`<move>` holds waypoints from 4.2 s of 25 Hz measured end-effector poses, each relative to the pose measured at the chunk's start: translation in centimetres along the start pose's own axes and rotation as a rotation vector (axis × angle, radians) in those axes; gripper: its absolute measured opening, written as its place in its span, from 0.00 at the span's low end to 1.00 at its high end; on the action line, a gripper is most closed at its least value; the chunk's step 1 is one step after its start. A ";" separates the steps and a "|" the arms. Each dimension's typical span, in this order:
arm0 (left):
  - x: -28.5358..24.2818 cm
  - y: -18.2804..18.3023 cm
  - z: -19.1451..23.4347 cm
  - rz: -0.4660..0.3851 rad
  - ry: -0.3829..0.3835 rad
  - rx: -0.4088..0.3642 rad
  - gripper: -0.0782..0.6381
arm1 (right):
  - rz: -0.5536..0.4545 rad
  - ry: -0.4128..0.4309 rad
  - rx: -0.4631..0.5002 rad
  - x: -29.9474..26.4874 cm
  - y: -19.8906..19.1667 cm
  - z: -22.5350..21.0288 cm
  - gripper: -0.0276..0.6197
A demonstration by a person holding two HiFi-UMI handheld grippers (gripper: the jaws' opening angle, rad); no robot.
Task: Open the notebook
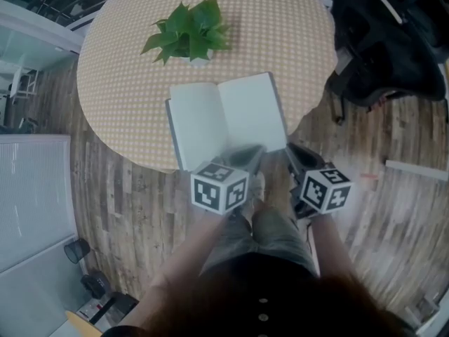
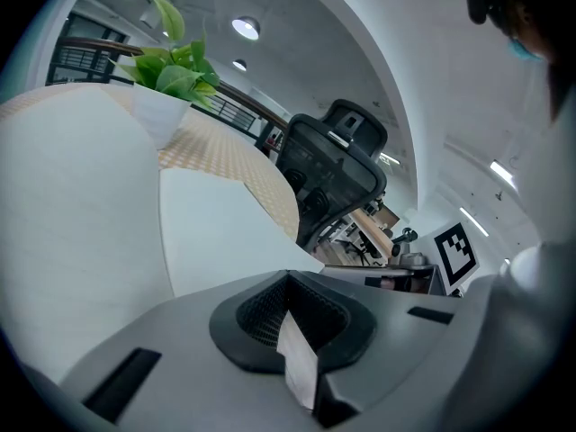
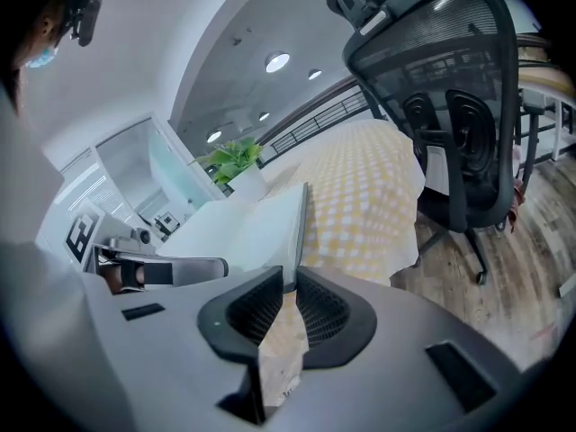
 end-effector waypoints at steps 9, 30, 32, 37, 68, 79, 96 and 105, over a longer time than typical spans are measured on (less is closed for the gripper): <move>-0.2 -0.6 0.3 0.015 0.003 0.006 0.12 | 0.014 -0.037 -0.034 -0.9 -1.0 -1.0 0.12; 4.7 0.5 0.2 -0.040 -0.030 -0.042 0.12 | -0.137 -0.110 -0.005 2.1 1.3 3.9 0.17; 5.8 0.8 0.2 -0.055 -0.035 -0.047 0.12 | -0.158 -0.094 0.007 2.4 1.7 5.4 0.17; 8.8 1.7 0.3 -0.101 -0.050 -0.069 0.12 | -0.188 -0.067 0.038 2.5 2.4 9.5 0.17; 23.9 0.7 2.8 -0.205 -0.253 -0.194 0.12 | -0.464 -0.109 0.245 5.1 0.7 28.3 0.06; 25.2 -0.2 1.8 -0.240 -0.240 -0.196 0.12 | -0.412 -0.088 0.237 4.5 -1.9 30.2 0.06; 23.8 -1.3 -0.3 -0.249 -0.173 -0.163 0.12 | -0.346 -0.008 0.215 6.2 -3.3 28.1 0.06; 23.4 -1.0 -1.2 -0.225 -0.176 -0.184 0.12 | -0.349 -0.033 0.206 6.5 -3.3 27.1 0.06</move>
Point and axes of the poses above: the fingertips, and each gripper's own axes: x backward along the fingers, z to its left, y out of its top, the point moved 4 cm from there along x, backward along the fingers
